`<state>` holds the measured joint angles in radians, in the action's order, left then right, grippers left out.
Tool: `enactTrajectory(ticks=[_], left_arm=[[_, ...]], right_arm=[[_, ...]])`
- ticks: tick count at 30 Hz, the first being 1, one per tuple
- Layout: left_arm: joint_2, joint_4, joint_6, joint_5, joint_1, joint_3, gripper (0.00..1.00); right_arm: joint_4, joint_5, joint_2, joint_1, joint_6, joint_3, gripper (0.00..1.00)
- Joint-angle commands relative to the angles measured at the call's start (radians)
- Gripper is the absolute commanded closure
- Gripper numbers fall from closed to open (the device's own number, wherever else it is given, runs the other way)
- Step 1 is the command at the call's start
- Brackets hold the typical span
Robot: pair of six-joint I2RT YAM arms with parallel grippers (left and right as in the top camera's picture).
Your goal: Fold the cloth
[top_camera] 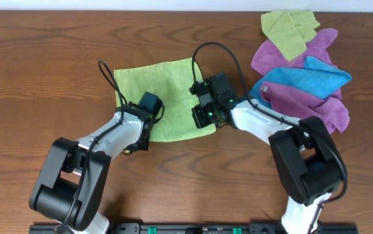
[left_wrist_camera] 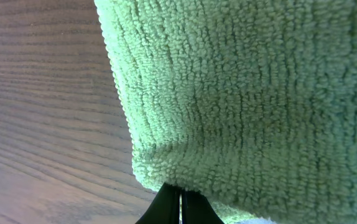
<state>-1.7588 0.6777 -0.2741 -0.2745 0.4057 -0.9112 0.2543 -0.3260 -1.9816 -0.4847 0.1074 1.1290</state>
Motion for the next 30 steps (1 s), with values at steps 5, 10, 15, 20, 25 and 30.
enactTrajectory(ticks=[5,10,15,20,25,30], left_arm=[[-0.038,-0.031,-0.018,0.119,0.001,0.023,0.94],[-0.038,-0.031,-0.018,0.119,0.000,0.023,0.94],[-0.038,-0.032,-0.018,0.119,0.000,0.023,0.94],[-0.038,-0.037,-0.019,0.119,0.000,0.023,0.94],[-0.038,-0.038,-0.019,0.119,0.000,0.023,0.94],[-0.038,-0.040,-0.022,0.126,0.000,0.023,0.94]], right_arm=[[0.008,0.023,-0.182,-0.008,0.033,0.163,0.99],[0.026,0.113,-0.259,-0.004,0.076,0.282,0.99],[0.048,0.176,-0.262,0.019,0.080,0.311,0.99],[0.047,0.191,-0.262,0.066,0.094,0.311,0.99],[0.050,0.122,-0.257,0.085,0.098,0.312,0.99],[0.114,0.061,-0.219,0.086,0.098,0.336,0.99]])
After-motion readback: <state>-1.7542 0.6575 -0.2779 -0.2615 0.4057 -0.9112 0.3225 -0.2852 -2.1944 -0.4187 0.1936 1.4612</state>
